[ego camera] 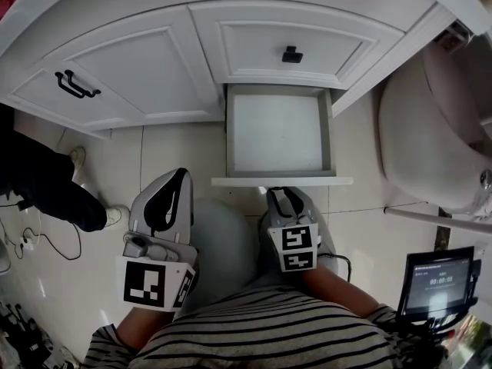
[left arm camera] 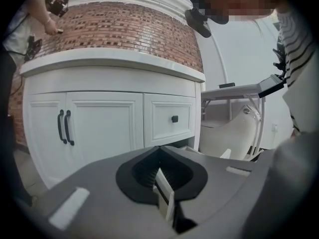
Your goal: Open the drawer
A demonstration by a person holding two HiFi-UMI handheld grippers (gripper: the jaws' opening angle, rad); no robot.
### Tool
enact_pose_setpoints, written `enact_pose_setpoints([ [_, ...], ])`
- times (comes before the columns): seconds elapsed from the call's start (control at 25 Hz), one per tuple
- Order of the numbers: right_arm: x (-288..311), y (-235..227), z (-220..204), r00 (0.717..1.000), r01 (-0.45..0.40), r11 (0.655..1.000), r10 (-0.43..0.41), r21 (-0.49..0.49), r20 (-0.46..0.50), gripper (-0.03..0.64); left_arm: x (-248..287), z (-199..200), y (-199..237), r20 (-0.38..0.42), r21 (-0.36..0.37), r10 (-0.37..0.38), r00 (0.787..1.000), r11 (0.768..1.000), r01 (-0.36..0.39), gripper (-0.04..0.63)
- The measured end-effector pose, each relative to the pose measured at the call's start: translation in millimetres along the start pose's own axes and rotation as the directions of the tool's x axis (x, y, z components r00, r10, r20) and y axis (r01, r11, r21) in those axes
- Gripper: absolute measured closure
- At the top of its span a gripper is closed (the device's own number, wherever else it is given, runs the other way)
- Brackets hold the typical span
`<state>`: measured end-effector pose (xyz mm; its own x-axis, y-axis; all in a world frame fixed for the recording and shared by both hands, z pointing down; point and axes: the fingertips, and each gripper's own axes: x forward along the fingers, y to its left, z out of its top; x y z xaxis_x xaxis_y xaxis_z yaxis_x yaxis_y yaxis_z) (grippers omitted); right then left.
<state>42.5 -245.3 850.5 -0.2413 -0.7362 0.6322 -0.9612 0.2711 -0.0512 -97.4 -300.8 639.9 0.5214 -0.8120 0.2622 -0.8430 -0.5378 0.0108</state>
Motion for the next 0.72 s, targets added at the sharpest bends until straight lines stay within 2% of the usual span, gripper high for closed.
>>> enact_pose_setpoints([
  [0.12, 1.7, 0.9, 0.6, 1.0, 0.012, 1.0, -0.012, -0.004, -0.001, 0.5, 0.7, -1.2, 2.4, 0.0, -0.003, 0.0, 1.0, 1.0, 0.0, 0.578],
  [0.24, -0.3, 1.5, -2.2, 0.997, 0.071, 0.997, -0.071, -0.002, -0.028, 0.492, 2.1, -1.2, 1.7, -0.018, -0.006, -0.015, 1.0, 1.0, 0.015, 0.578],
  [0.4, -25.1, -0.1, 6.1, 0.99, 0.109, 0.991, -0.101, 0.076, -0.099, 0.508, -1.6, 10.7, 1.2, -0.098, -0.051, -0.037, 0.995, 0.998, 0.032, 0.578],
  [0.48, -57.6, 7.3, 29.4, 0.99, 0.096, 0.99, -0.084, 0.106, -0.11, 0.512, -12.2, 30.5, -2.2, -0.143, -0.073, -0.046, 0.989, 0.997, 0.036, 0.578],
  [0.56, -99.0, 14.5, 66.4, 0.993, 0.083, 0.992, -0.074, 0.097, -0.087, 0.529, -27.9, 59.4, -11.8, -0.17, -0.085, -0.059, 0.984, 0.995, 0.045, 0.578],
  [0.72, -197.9, 18.9, 166.5, 0.995, 0.09, 0.995, -0.091, 0.049, 0.033, 0.6, -71.2, 140.3, -43.9, -0.171, -0.094, -0.086, 0.982, 0.993, 0.071, 0.578],
])
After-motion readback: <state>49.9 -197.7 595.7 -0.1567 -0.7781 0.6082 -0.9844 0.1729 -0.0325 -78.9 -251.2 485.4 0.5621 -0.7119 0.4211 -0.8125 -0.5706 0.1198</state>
